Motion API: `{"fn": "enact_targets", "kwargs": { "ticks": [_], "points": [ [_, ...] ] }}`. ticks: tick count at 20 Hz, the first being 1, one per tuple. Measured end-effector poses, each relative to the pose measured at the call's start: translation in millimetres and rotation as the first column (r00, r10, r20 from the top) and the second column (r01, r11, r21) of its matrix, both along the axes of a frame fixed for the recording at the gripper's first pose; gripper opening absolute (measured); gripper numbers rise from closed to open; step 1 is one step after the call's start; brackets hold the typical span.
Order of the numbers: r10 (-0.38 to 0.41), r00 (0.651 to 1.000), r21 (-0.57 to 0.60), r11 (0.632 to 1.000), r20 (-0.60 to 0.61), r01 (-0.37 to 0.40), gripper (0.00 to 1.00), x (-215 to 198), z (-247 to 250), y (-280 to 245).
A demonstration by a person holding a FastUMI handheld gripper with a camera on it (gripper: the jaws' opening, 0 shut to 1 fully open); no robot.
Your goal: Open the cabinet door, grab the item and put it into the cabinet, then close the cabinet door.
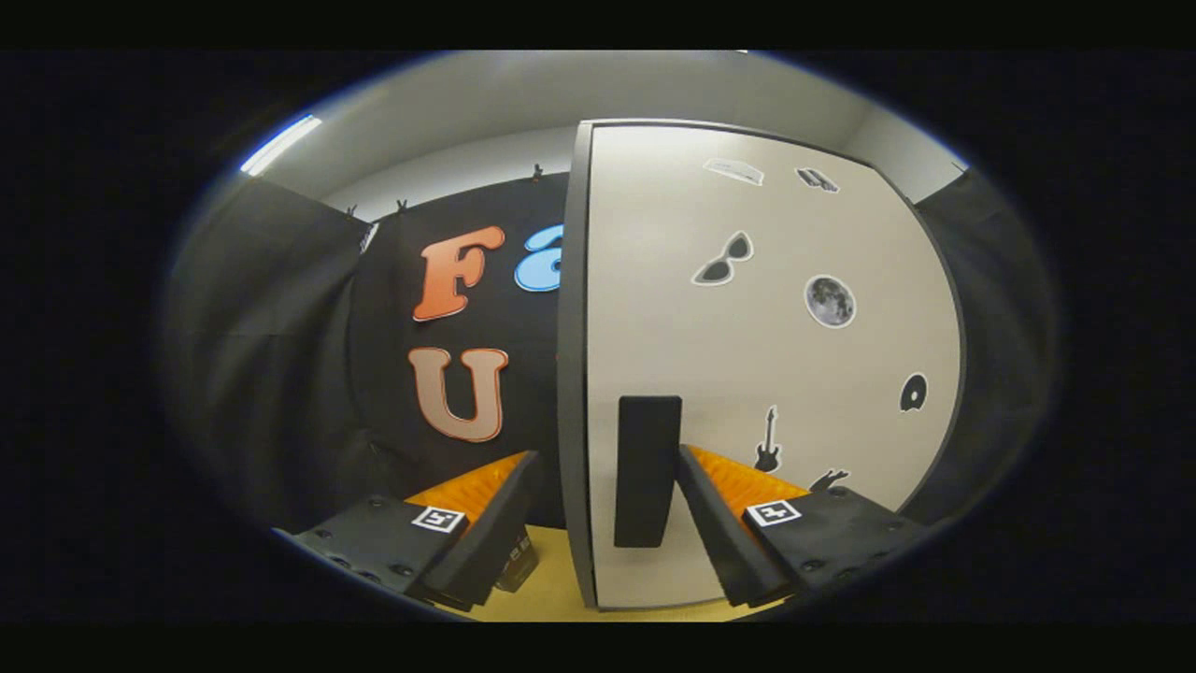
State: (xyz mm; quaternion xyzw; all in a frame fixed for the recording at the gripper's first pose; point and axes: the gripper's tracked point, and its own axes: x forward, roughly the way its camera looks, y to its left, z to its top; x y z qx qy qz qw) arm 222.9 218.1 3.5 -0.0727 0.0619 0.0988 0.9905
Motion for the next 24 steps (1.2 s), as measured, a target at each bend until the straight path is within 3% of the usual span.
{"fn": "enact_targets", "kwargs": {
  "ticks": [3, 8, 12, 18, 24],
  "points": [
    [-0.029, 0.999, -0.015, 0.999, -0.024, 0.029, 0.92, 10.1, -7.5, -1.3],
    [-0.110, 0.994, -0.054, 0.992, 0.027, 0.112, 0.70, 13.7, -0.8, -20.0],
    [-0.071, 0.997, -0.016, 0.997, 0.030, 0.072, 0.39, 13.5, 1.7, -19.9],
    [-0.051, 0.999, -0.016, 0.999, 0.017, 0.051, 0.29, 10.3, -1.3, -21.6],
    [0.039, 0.999, 0.044, 0.998, -0.009, -0.039, 0.20, -24.8, 4.8, -22.3]
  ]
}}
